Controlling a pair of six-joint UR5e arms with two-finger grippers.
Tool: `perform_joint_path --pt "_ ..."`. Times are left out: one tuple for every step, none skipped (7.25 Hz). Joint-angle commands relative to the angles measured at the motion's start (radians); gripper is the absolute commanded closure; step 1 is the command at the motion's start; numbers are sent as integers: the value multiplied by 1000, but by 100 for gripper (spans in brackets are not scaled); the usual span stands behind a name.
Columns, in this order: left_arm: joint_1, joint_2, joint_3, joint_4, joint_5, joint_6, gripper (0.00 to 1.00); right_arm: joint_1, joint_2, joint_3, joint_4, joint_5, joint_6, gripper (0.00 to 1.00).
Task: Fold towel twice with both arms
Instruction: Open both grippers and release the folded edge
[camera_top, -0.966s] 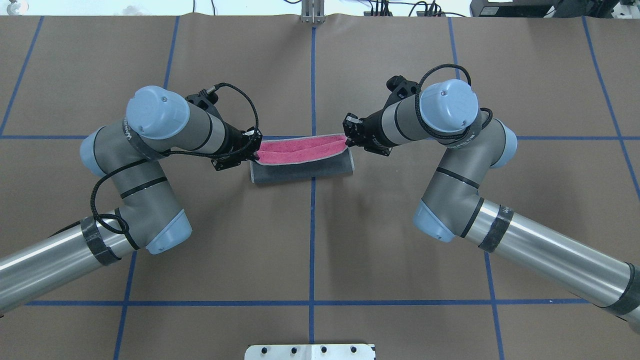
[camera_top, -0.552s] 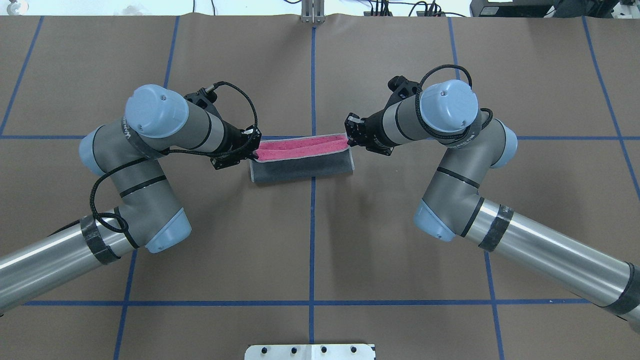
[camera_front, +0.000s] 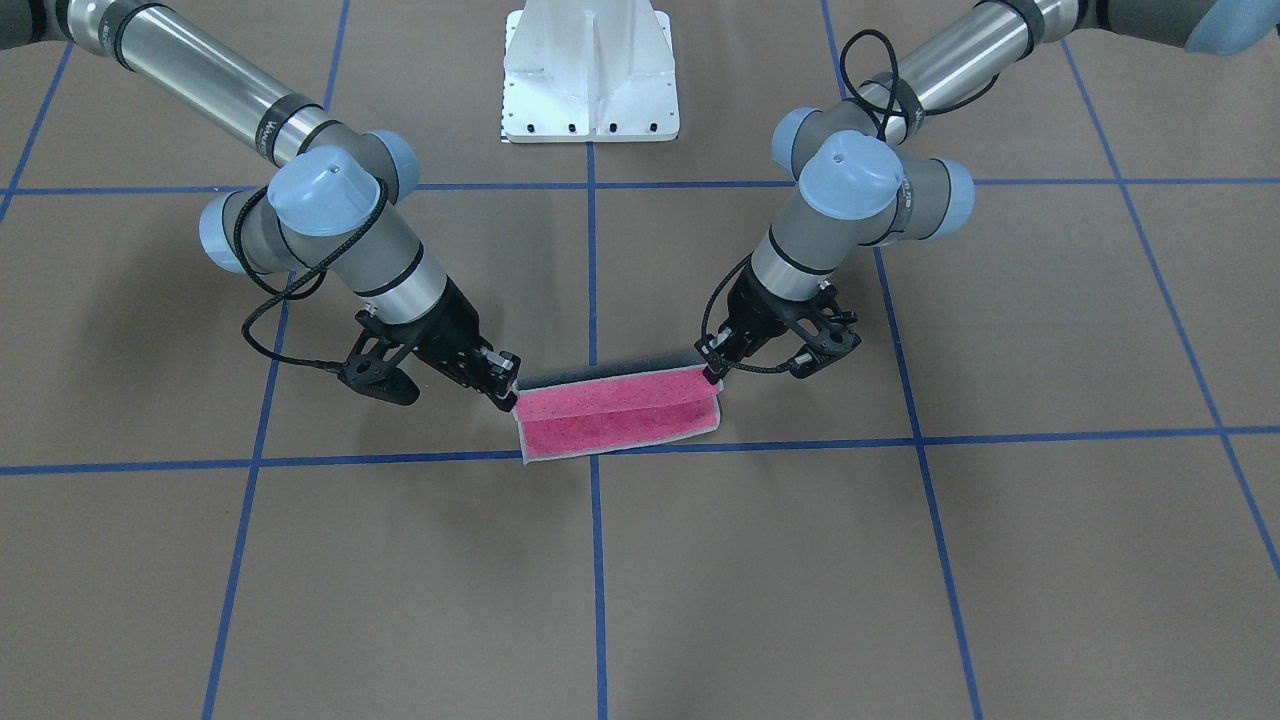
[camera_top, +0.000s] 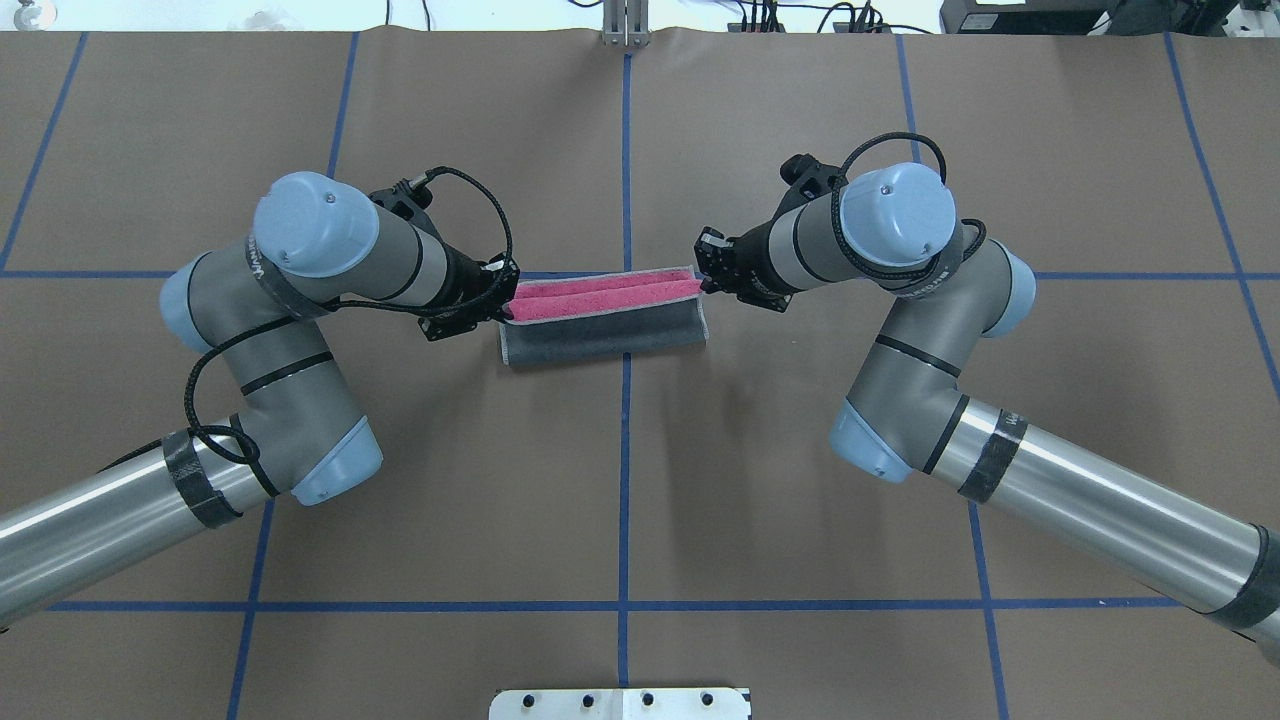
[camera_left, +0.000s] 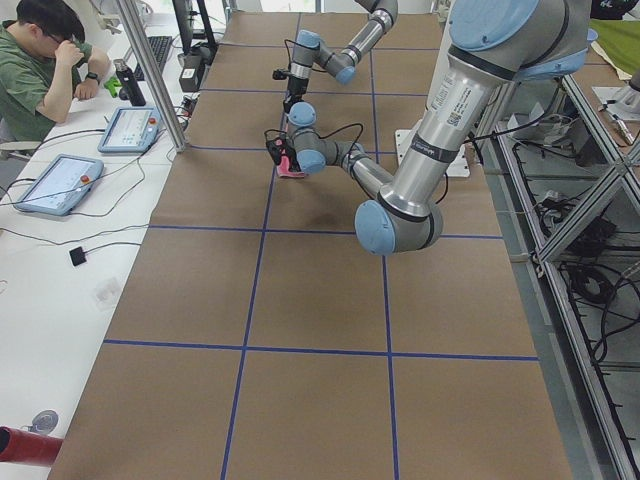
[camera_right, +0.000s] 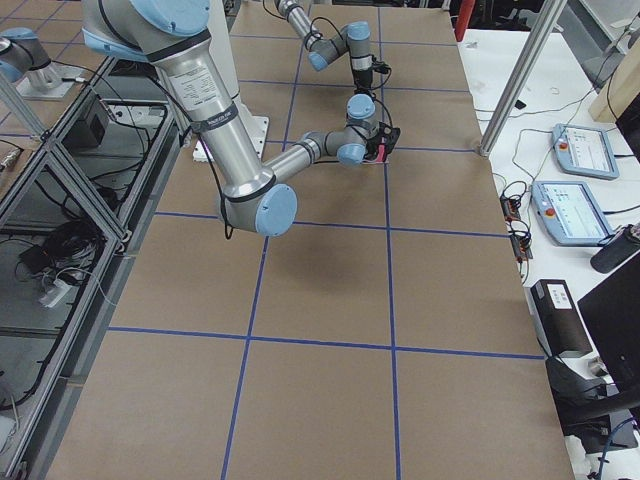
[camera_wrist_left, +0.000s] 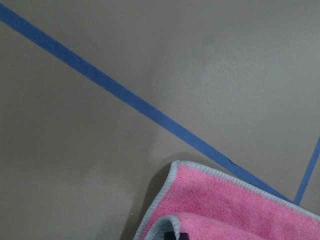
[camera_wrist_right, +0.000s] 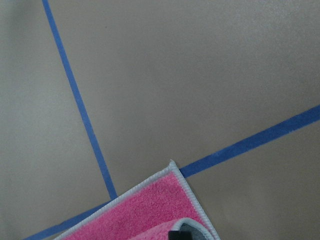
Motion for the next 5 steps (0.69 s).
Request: perform_joint_path --pt "2 -2 -1 0 -2 -2 100 -1 1 1 1 0 0 100" --pt "2 -8 -1 0 0 -3 100 -1 3 0 1 0 0 100" --pt "2 -9 -1 0 0 -3 100 -1 4 -1 1 0 0 100" --pt "2 -18 -1 0 0 -3 100 -1 6 1 1 0 0 100" --pt "2 -20 1 0 0 -2 100 -3 9 1 1 0 0 100"
